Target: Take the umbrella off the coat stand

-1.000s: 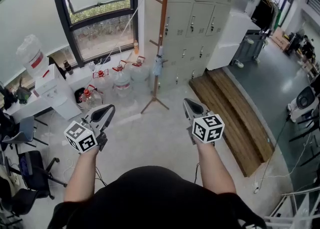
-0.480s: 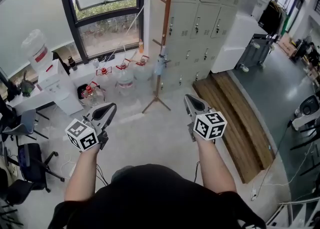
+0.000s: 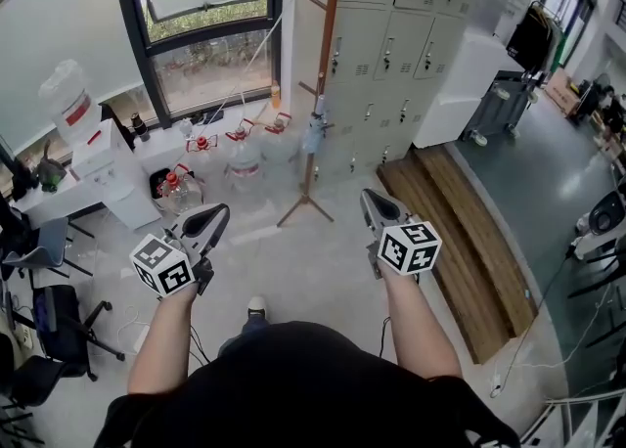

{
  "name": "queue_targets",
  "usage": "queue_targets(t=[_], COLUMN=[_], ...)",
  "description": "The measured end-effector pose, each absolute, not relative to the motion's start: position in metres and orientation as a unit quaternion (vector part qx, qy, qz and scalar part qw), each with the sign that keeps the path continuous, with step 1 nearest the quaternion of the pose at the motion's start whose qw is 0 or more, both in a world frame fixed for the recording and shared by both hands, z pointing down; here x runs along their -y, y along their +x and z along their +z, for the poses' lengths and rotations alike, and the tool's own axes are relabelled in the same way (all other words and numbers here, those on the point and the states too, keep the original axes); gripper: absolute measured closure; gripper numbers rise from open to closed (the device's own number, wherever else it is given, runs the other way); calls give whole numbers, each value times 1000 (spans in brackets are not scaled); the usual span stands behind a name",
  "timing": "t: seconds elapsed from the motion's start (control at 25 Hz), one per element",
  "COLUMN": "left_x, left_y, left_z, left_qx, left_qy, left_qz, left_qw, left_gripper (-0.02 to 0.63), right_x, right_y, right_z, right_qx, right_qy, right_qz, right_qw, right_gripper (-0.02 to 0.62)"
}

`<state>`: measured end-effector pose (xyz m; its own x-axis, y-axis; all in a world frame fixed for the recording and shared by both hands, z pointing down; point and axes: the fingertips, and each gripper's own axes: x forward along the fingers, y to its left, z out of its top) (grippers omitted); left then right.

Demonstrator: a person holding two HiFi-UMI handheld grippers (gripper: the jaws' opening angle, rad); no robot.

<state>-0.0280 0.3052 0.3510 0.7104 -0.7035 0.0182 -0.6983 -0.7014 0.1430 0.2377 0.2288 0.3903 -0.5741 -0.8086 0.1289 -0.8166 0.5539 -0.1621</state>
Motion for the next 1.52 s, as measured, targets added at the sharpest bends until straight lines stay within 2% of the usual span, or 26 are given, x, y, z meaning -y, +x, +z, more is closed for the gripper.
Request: queue_targets(t=[1.52], left_x=[-50], left_y=[-99], left_z=[374], left_qx=[323], left_qy=[941], left_qz=[-13], left_qw=[103], left_gripper=[583], right_x=[-12], right_y=[165], right_z=[418], right_qx=[853], right_qy=[503], right_qz=[127], right_qw=[59], right_gripper=[582])
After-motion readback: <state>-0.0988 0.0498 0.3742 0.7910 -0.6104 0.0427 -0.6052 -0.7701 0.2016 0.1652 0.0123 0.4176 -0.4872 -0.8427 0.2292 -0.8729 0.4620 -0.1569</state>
